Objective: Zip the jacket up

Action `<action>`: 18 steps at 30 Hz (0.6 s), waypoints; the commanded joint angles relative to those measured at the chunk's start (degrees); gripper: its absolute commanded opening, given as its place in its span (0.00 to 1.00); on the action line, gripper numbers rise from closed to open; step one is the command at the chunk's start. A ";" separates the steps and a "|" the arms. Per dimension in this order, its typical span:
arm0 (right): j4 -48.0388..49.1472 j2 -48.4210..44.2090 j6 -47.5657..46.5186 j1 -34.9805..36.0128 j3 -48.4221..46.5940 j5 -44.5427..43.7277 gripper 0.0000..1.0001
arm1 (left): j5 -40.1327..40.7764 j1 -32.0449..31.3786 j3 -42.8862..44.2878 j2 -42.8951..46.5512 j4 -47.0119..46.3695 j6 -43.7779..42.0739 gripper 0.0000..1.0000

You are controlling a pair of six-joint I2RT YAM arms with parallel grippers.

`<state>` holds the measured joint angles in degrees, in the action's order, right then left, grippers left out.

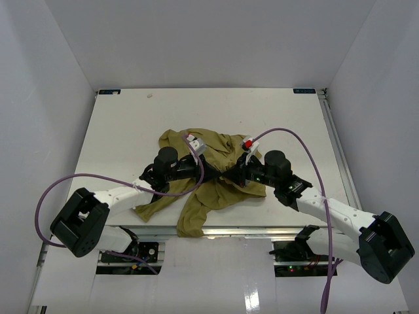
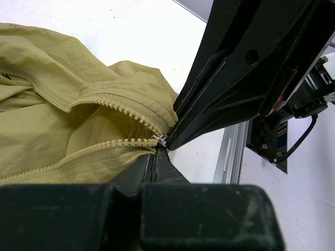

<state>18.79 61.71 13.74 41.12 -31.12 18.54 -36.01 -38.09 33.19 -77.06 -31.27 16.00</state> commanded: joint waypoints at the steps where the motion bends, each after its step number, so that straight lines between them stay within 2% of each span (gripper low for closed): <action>1: 6.63 -1.17 0.74 -0.09 -4.87 -1.29 0.08 | -2.65 -0.76 0.57 1.14 3.10 -1.53 0.00; 8: 0.29 -1.41 -0.90 -0.47 -7.05 2.69 0.08 | -1.56 -0.81 0.74 1.46 4.36 -2.19 0.00; 13: -1.43 -1.85 -0.56 -0.43 -6.42 3.88 0.26 | -1.34 -0.85 0.65 1.12 3.49 -1.60 0.00; 18: -2.66 -2.35 0.04 -0.43 -5.46 2.23 0.29 | -1.34 -0.85 0.65 1.08 3.25 -1.43 0.00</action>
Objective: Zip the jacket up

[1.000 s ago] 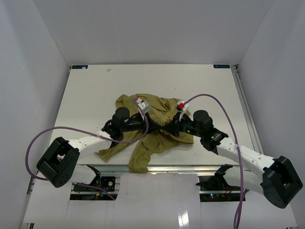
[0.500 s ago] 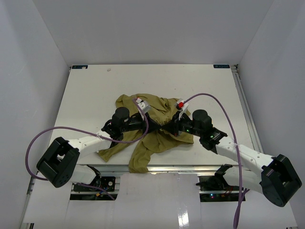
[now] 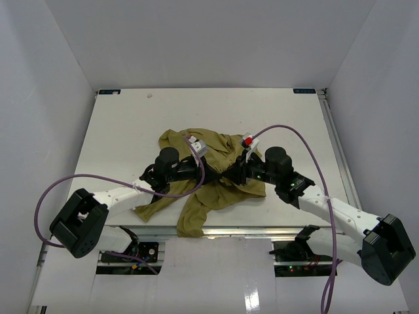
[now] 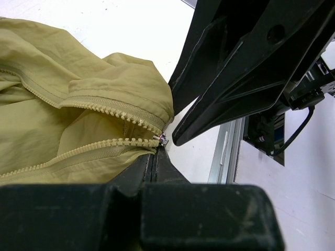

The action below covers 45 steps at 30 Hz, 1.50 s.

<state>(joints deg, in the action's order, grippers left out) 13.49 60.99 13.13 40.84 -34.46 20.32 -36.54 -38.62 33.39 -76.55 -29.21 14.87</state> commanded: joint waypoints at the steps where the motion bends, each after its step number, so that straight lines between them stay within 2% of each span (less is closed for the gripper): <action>1: 2.59 -1.66 0.79 -0.15 -1.90 0.31 0.30 | -0.83 -0.32 0.45 0.62 1.07 -0.18 0.00; 10: 2.08 -2.03 0.81 -0.06 -0.07 -1.73 0.26 | -1.17 -0.30 0.45 0.53 0.75 0.00 0.00; 18: 0.16 -4.46 1.04 -0.12 0.82 -2.74 0.41 | -1.34 -0.32 0.36 0.53 0.63 0.26 0.00; 25: -2.85 -7.11 2.07 0.03 1.59 -5.01 0.43 | -1.52 -0.32 0.28 0.70 0.38 0.51 0.00; 28: -4.05 -7.55 2.27 -0.06 1.89 -5.57 0.39 | -1.61 -0.30 0.28 0.70 0.19 0.61 0.00; 33: -1.59 -6.14 2.18 0.02 2.65 -1.16 0.29 | -1.87 -0.23 0.11 0.69 -0.13 0.86 0.00; 45: 1.83 -1.00 -0.14 0.22 1.97 0.92 0.29 | -2.22 -0.32 0.45 0.79 0.05 0.95 0.00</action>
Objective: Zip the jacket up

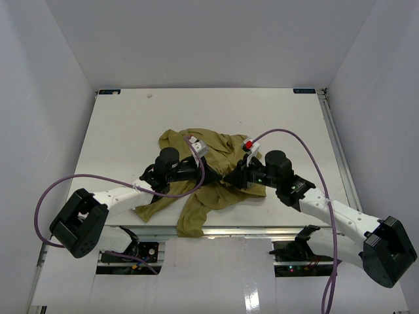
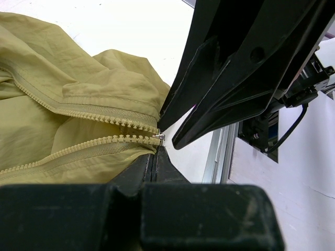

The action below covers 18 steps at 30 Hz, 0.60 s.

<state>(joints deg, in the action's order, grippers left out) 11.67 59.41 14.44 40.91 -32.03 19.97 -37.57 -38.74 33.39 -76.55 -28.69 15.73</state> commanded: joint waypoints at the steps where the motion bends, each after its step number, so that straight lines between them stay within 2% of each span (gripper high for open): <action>1: 3.82 0.79 -1.52 0.22 -0.31 1.48 0.29 | -1.19 -0.19 0.45 0.79 -0.41 0.10 0.00; 18: 7.22 1.85 -2.24 0.39 1.52 3.06 0.32 | -1.46 -0.18 0.21 0.97 -0.84 0.45 0.00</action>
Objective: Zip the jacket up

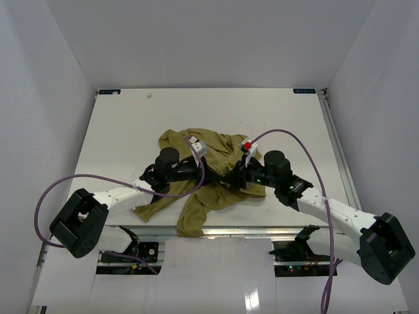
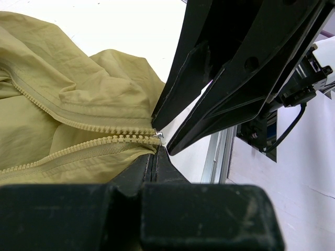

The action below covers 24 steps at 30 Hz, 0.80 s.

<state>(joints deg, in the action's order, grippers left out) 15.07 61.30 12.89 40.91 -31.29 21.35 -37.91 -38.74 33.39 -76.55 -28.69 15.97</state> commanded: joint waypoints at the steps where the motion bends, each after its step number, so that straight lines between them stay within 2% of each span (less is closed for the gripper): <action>1: 3.82 -0.09 -0.67 0.40 0.84 1.68 0.32 | -1.11 -0.19 0.24 1.02 -0.84 0.21 0.00; 6: 3.99 0.22 -0.93 0.40 0.97 1.67 0.27 | -1.20 -0.11 0.19 1.14 -1.01 0.21 0.00; 11: 3.75 0.25 -0.53 0.72 0.96 0.35 0.08 | -1.04 -0.13 0.10 1.08 -0.93 0.21 0.00; 19: 2.45 -3.22 1.23 0.67 -1.06 -0.61 0.08 | 0.01 -0.12 0.12 0.80 0.29 -1.18 0.00; 24: 2.06 -2.11 2.20 0.67 -4.38 -0.27 0.08 | 0.19 -0.19 0.10 0.63 0.25 -1.32 0.00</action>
<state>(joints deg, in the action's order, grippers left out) 14.26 59.35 13.67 41.36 -30.72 21.15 -37.54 -38.72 33.39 -76.55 -28.89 15.51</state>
